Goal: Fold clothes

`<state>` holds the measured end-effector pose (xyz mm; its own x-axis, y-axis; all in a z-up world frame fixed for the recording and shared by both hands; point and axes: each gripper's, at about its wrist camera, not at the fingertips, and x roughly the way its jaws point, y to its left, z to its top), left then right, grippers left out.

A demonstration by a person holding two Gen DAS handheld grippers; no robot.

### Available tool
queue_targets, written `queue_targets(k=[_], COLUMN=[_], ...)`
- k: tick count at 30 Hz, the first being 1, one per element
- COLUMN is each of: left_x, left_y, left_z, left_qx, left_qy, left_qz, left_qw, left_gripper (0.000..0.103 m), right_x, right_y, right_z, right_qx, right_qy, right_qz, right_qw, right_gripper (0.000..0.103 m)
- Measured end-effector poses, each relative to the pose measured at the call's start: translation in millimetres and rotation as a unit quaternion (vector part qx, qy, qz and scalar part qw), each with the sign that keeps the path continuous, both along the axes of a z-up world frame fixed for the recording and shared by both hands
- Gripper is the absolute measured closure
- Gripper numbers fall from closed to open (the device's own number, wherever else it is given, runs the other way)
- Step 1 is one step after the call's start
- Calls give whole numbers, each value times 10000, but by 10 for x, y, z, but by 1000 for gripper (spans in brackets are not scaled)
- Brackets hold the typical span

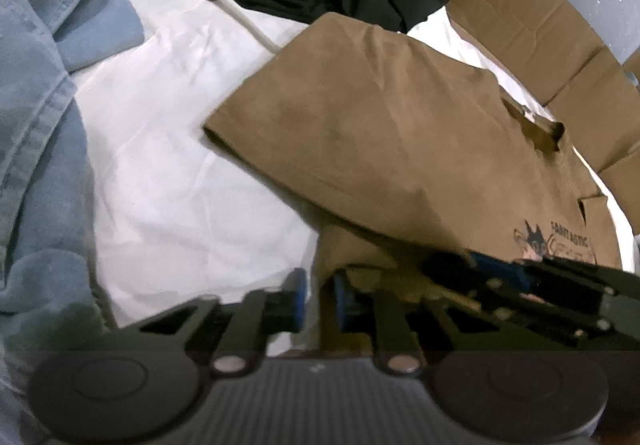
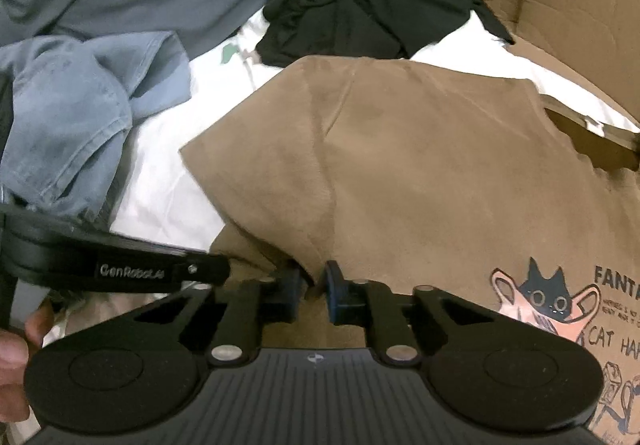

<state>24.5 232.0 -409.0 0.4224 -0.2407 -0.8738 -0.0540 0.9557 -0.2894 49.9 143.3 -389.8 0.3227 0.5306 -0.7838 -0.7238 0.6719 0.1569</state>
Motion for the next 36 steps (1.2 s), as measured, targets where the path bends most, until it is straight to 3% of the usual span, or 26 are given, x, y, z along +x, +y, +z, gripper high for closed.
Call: queue_targets(k=[4, 8, 14, 19, 24, 28, 36], left_x=[-34, -54, -77, -85, -128, 32, 309], left_y=[87, 153, 187, 131, 227, 279, 338], left_z=[-16, -44, -59, 123, 376, 363, 154], left_qx=[-202, -356, -363, -90, -109, -18, -16], left_qy=[-11, -5, 2, 37, -243, -398, -372], left_qz=[199, 345, 334, 97, 180, 380, 676], left_qw=[9996, 9988, 9988, 9999, 9995, 9985, 9970], left_gripper=[94, 94, 94, 88, 85, 80, 70], right_x=[30, 59, 21, 10, -22, -73, -151], right_y=[-121, -249, -402, -425, -474, -512, -545], right_z=[50, 26, -256, -231, -163, -113, -32], right_qx=[199, 411, 348, 382, 466, 549, 531], right_qy=[169, 675, 1250, 1232, 1185, 1117, 859], right_qz=[-278, -701, -1352, -1315, -1326, -1363, -1287], right_qw=[9993, 9944, 9823, 9829, 9830, 9828, 9865], right_gripper=[97, 98, 101, 94, 91, 71, 71])
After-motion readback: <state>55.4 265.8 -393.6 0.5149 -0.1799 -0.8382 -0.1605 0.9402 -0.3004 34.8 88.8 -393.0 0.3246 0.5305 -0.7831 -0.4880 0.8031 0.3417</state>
